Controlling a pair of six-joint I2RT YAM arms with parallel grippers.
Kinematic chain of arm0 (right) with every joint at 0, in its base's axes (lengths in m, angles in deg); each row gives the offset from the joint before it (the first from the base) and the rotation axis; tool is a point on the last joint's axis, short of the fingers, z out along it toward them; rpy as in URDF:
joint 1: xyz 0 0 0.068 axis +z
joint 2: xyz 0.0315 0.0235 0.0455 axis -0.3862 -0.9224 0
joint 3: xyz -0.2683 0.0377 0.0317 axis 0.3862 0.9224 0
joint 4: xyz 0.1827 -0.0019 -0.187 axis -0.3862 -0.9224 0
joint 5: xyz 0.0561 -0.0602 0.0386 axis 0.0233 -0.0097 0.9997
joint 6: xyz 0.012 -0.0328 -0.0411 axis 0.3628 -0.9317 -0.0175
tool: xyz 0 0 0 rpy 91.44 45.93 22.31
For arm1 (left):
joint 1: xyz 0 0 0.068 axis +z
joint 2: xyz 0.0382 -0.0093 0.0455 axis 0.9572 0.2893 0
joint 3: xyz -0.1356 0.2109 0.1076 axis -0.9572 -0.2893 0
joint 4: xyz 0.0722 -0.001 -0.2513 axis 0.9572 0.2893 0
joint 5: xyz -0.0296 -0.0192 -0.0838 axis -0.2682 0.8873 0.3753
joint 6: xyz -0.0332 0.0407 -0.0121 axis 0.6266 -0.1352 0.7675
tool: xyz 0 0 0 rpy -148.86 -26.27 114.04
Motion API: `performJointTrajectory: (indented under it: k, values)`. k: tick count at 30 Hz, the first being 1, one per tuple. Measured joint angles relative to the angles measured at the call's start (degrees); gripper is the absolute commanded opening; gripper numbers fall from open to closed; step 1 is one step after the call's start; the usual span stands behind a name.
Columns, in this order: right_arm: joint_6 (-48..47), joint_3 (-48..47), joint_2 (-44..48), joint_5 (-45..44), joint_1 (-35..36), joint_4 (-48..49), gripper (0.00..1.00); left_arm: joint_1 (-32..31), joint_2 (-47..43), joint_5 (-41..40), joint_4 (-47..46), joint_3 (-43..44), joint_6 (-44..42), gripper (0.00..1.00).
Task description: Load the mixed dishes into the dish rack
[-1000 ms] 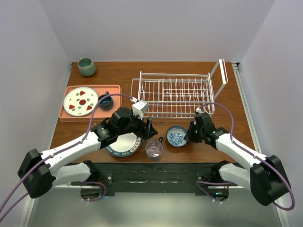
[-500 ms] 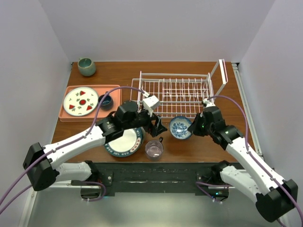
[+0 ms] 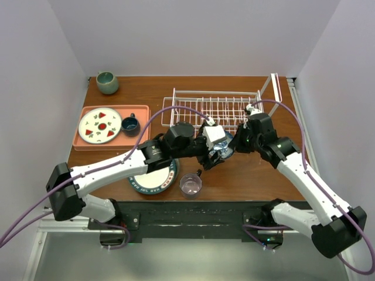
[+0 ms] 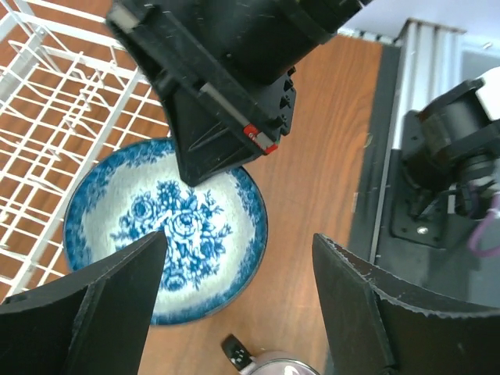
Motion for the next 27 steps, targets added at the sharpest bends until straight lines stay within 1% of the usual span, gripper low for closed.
performJointTrajectory:
  k: [5,8,9,10,11,13,14,16,17,19,20,23,24,25,26,27]
  values:
    - [-1.5,-2.7,-2.1,0.0,0.1,-2.0,0.00,-1.6,3.4,-3.1,1.5,2.5,-4.8,0.79]
    - [-2.1,-3.7,-3.0,0.0,0.2,-2.9,0.00,-2.6,6.3,-4.5,3.0,4.8,-7.1,0.72]
    - [-2.3,-4.0,-3.3,0.0,0.2,-3.1,0.00,-3.1,7.5,-5.5,3.6,5.8,-7.8,0.66]
    - [-2.5,-4.2,-3.6,0.0,0.3,-3.1,0.00,-3.6,8.9,-6.4,4.1,6.7,-8.5,0.63]
    - [-2.6,-4.5,-4.0,0.0,0.3,-3.2,0.00,-4.2,10.3,-7.7,4.6,7.5,-9.2,0.56]
    - [-2.7,-4.8,-4.6,0.0,0.3,-3.2,0.00,-5.5,13.2,-10.4,5.7,9.0,-10.4,0.49]
    - [-2.7,-4.8,-4.8,0.0,0.3,-3.2,0.00,-6.1,15.2,-12.3,6.5,10.0,-11.2,0.40]
    - [-3.1,-5.0,-5.2,-0.2,0.4,-3.7,0.00,-6.9,18.2,-15.4,7.2,11.3,-12.7,0.29]
    - [-3.2,-5.0,-5.5,-0.8,0.4,-4.6,0.00,-7.2,19.4,-16.6,7.1,11.8,-13.4,0.17]
    - [-2.4,-5.1,-6.7,-1.6,0.1,-4.9,0.00,-8.0,20.2,-18.9,7.3,12.3,-14.3,0.07]
    - [-1.7,-5.2,-7.2,-1.8,0.0,-5.0,0.00,-8.4,20.2,-20.1,7.4,12.3,-14.8,0.00]
    - [-1.4,-5.8,-8.5,-1.9,0.2,-4.5,0.00,-8.7,20.3,-22.1,7.5,12.2,-15.7,0.00]
    - [-1.4,-5.9,-8.7,-1.9,0.2,-4.3,0.04,-8.7,20.3,-22.7,7.0,11.9,-15.8,0.00]
    - [-1.4,-6.1,-8.9,-2.0,0.2,-4.0,0.17,-8.7,20.3,-23.2,6.2,11.5,-15.8,0.00]
    - [-1.4,-6.1,-9.1,-2.0,0.2,-3.9,0.23,-8.7,20.2,-23.5,5.5,11.0,-15.7,0.00]
    - [-1.5,-6.1,-9.2,-2.0,0.2,-3.8,0.40,-8.7,20.1,-23.7,4.9,10.6,-15.7,0.00]
